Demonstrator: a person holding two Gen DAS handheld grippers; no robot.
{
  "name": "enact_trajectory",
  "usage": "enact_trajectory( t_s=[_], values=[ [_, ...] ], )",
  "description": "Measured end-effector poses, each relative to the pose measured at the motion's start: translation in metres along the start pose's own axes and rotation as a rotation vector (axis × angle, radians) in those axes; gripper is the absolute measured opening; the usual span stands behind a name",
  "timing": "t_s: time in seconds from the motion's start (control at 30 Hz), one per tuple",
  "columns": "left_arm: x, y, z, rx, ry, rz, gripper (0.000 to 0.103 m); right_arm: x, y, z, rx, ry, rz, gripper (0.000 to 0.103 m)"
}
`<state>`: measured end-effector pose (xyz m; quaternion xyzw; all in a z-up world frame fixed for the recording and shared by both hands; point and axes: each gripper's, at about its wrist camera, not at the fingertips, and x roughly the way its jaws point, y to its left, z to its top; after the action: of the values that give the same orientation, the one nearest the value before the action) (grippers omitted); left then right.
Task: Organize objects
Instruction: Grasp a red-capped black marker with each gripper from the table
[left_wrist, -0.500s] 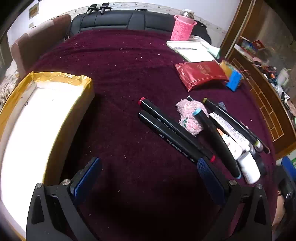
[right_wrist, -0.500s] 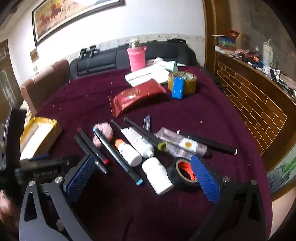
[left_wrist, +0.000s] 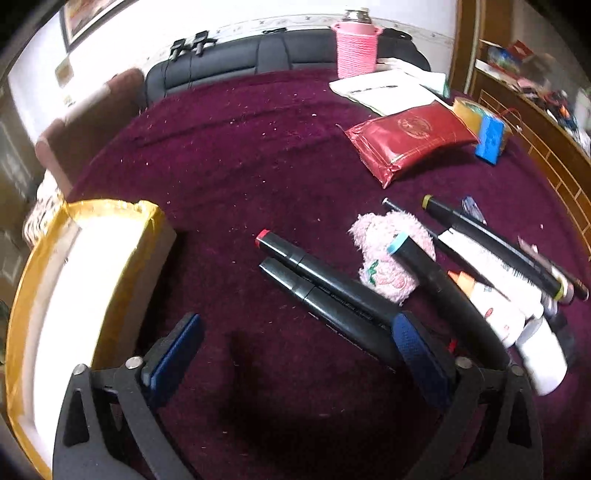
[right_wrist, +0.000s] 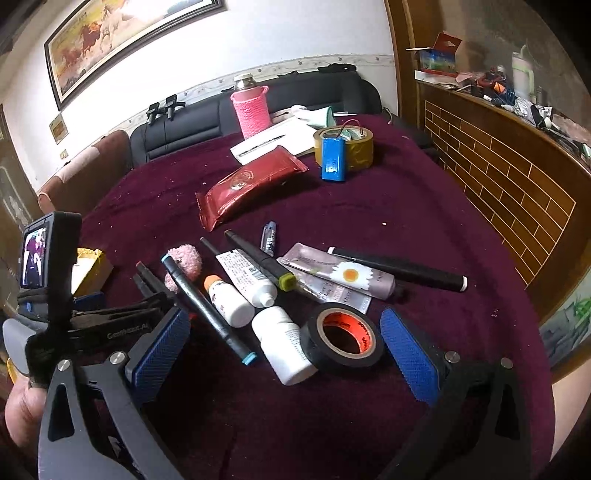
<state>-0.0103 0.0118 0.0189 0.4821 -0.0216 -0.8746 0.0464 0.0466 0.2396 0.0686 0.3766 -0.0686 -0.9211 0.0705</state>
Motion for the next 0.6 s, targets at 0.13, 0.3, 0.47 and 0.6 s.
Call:
enact_trajectory(
  t_s=[0.13, 0.3, 0.47, 0.6],
  values=[
    [0.008, 0.022, -0.005, -0.025, 0.076, -0.044, 0.068, 0.003, 0.003, -0.002, -0.021, 0.009, -0.023, 0.103],
    [-0.001, 0.024, -0.016, 0.035, 0.070, -0.026, 0.066, 0.008, 0.009, -0.004, -0.046, 0.026, -0.040, 0.103],
    [-0.001, 0.019, -0.013, 0.045, 0.067, -0.043, 0.065, 0.008, 0.008, -0.004, -0.040, 0.034, -0.044, 0.103],
    [-0.004, 0.014, -0.012, 0.070, 0.044, -0.082, 0.040, 0.006, 0.009, -0.002, -0.039, 0.039, -0.025, 0.103]
  ],
)
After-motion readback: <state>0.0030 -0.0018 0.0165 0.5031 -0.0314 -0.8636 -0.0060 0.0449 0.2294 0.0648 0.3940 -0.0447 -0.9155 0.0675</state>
